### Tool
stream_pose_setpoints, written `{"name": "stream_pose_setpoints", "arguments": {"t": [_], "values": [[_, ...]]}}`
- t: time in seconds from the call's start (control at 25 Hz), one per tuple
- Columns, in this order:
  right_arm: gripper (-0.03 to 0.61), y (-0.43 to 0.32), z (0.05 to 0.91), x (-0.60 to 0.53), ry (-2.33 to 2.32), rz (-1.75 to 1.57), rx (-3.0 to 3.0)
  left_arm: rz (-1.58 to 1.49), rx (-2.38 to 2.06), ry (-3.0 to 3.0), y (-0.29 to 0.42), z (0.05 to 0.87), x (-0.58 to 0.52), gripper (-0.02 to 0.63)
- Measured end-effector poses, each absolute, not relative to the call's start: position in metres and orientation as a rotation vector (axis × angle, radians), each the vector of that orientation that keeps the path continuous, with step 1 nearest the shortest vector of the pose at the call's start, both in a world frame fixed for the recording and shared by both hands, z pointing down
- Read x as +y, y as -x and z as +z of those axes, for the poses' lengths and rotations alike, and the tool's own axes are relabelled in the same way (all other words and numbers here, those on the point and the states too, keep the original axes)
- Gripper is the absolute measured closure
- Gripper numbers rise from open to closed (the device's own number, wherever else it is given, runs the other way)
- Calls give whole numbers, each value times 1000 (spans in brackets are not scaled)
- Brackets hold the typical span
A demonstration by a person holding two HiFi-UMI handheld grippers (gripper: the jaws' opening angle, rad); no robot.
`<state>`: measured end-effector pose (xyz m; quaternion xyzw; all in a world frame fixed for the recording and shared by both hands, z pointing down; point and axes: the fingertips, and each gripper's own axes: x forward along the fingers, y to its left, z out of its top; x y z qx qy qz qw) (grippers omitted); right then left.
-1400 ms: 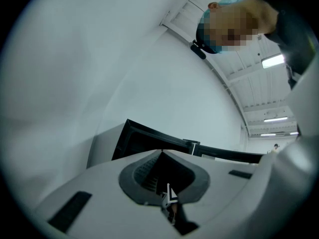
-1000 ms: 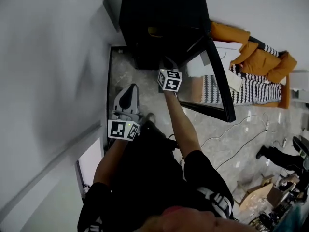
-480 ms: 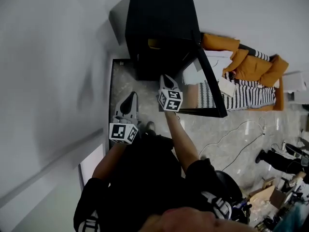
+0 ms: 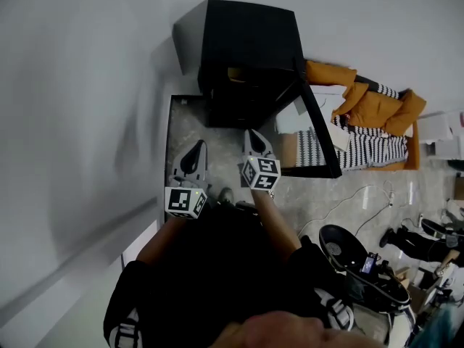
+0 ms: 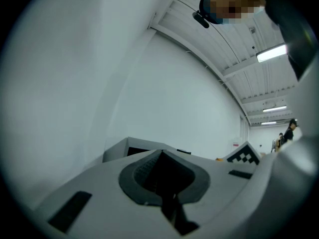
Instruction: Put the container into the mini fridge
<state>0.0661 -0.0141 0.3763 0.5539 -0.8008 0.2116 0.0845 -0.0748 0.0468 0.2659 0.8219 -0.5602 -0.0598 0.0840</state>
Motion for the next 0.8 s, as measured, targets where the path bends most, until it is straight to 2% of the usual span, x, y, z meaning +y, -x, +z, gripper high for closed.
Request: {"name": "stream_pose_setpoints", "arguments": {"t": [0.44,0.8], "values": [[577,-77,323,35,-1729,568,-2452,-128,-1700,-2497,78,253,61,609],[577,-75,319,69,-1715,521,-2486,-135,-1703,-2510,77,260,71,609]]}}
